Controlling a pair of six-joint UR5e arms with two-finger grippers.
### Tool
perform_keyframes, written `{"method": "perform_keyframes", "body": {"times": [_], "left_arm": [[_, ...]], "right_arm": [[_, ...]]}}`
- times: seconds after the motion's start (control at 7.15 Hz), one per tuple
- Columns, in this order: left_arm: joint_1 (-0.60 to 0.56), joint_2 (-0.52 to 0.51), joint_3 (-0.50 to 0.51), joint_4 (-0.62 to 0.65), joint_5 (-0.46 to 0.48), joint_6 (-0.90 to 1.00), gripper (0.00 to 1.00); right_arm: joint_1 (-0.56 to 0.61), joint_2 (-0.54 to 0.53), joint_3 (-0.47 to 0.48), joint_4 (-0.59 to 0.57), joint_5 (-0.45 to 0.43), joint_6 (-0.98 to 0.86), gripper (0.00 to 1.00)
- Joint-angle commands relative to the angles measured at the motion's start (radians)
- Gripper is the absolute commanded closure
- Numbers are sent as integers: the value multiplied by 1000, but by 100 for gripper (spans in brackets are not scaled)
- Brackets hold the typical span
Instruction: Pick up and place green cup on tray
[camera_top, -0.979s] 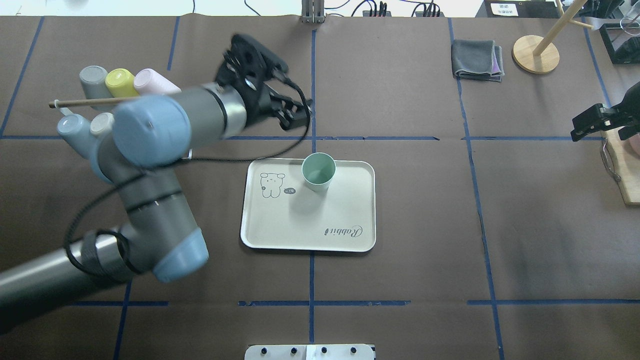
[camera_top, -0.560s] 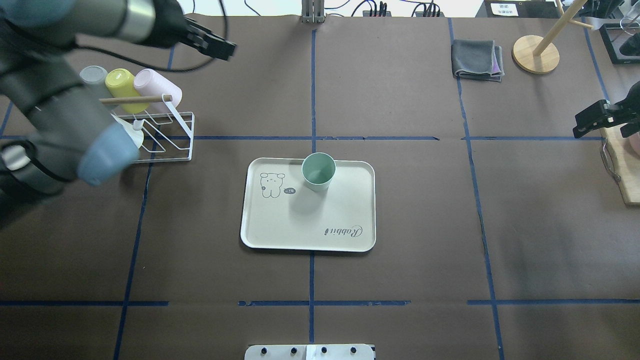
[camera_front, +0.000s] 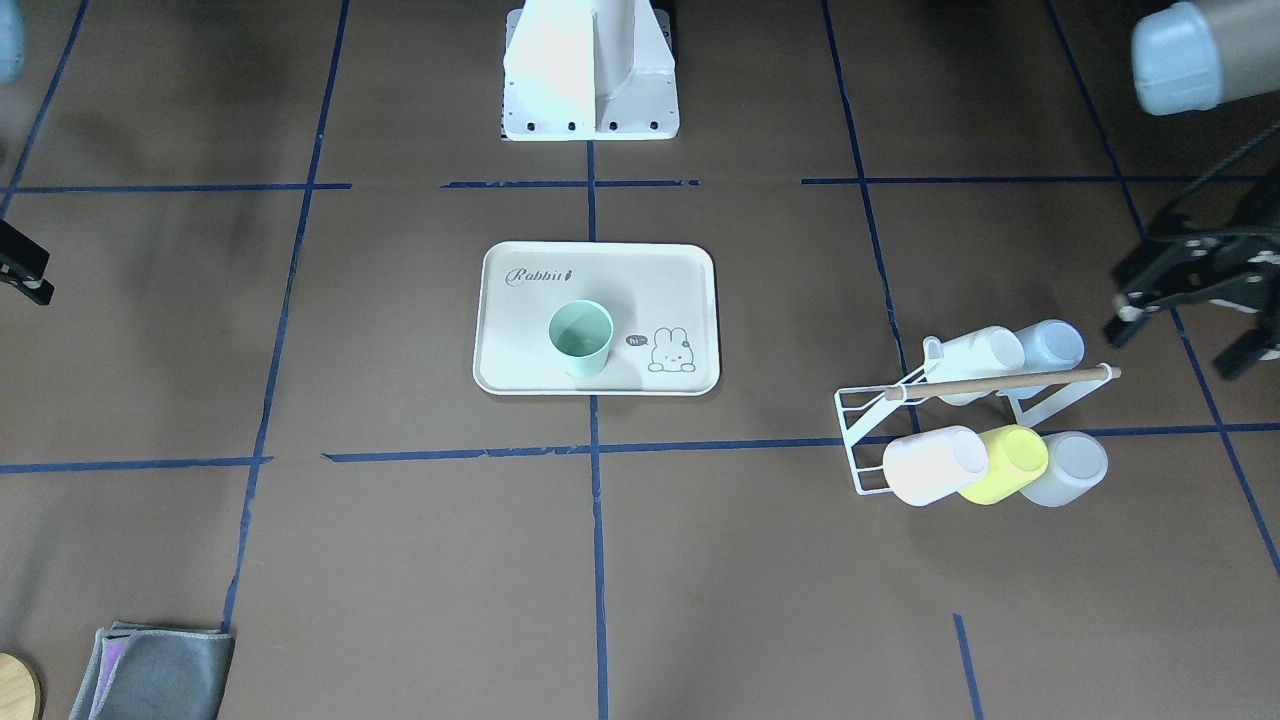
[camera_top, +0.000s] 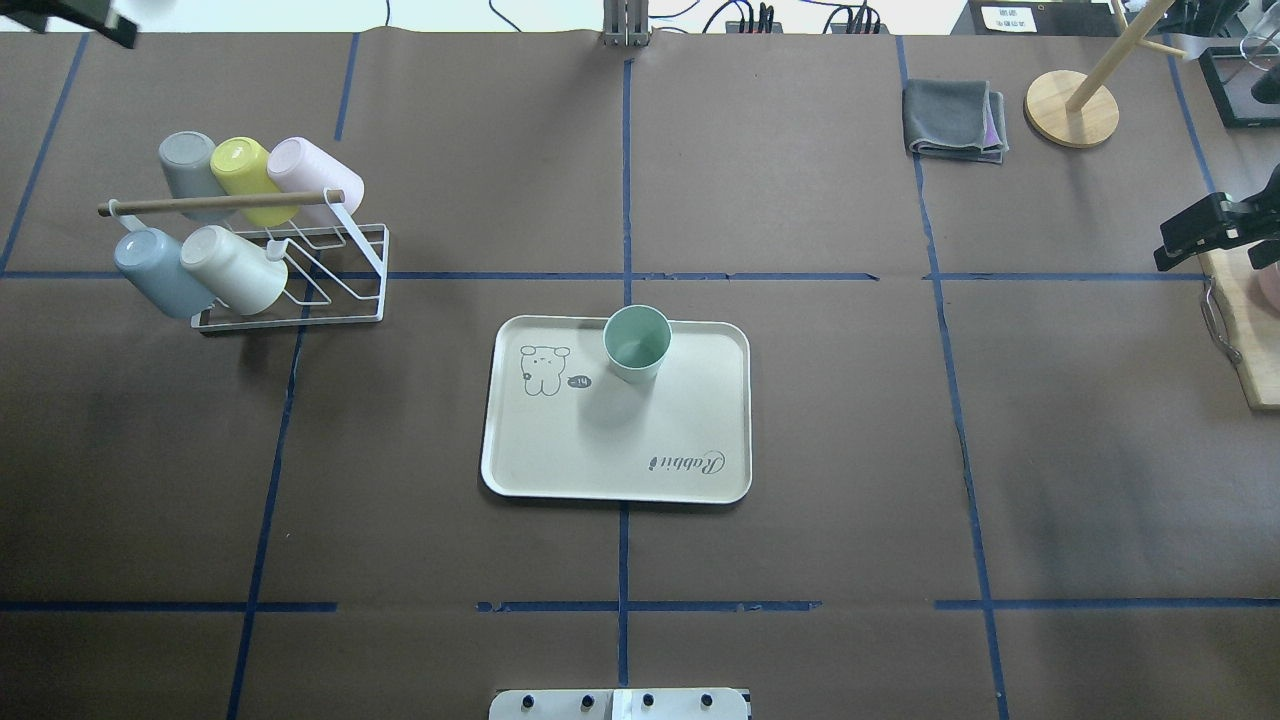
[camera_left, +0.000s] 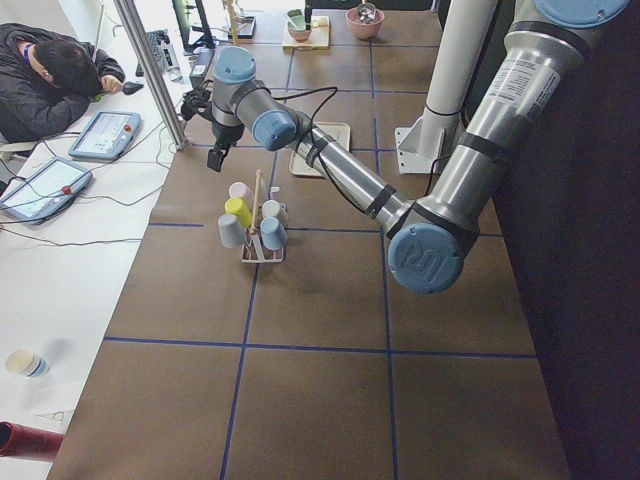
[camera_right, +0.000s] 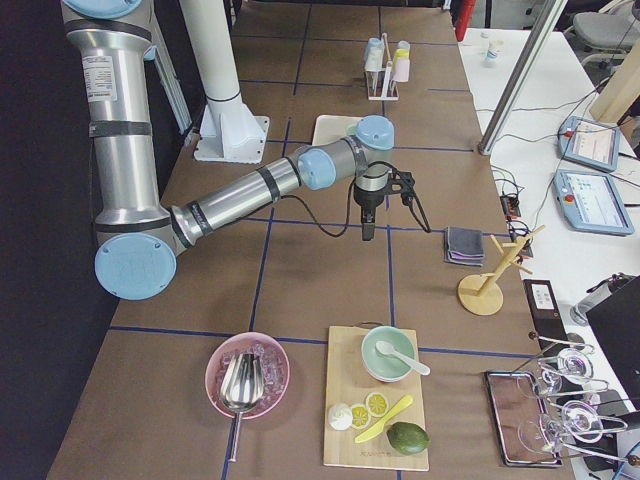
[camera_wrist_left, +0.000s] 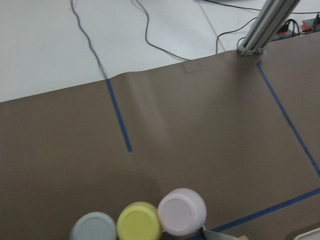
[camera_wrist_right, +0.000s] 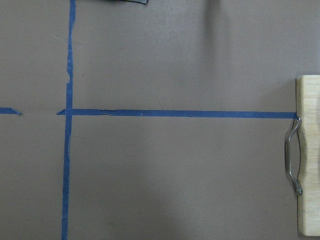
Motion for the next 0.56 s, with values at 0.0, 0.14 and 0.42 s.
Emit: {"method": "perform_keyframes", "body": {"times": [0.0,0.14,0.42], "left_arm": [[-132,85,42,188,-23,333,0],[-156,85,94,295,-21,479,0],[-226,170,183,307,-24,641,0]], "right_arm": [[98,-10,-40,-4,67,-145,0],[152,-18,-67,-10,71,-230,0],[214,-74,-86,-10,71,-368,0]]}}
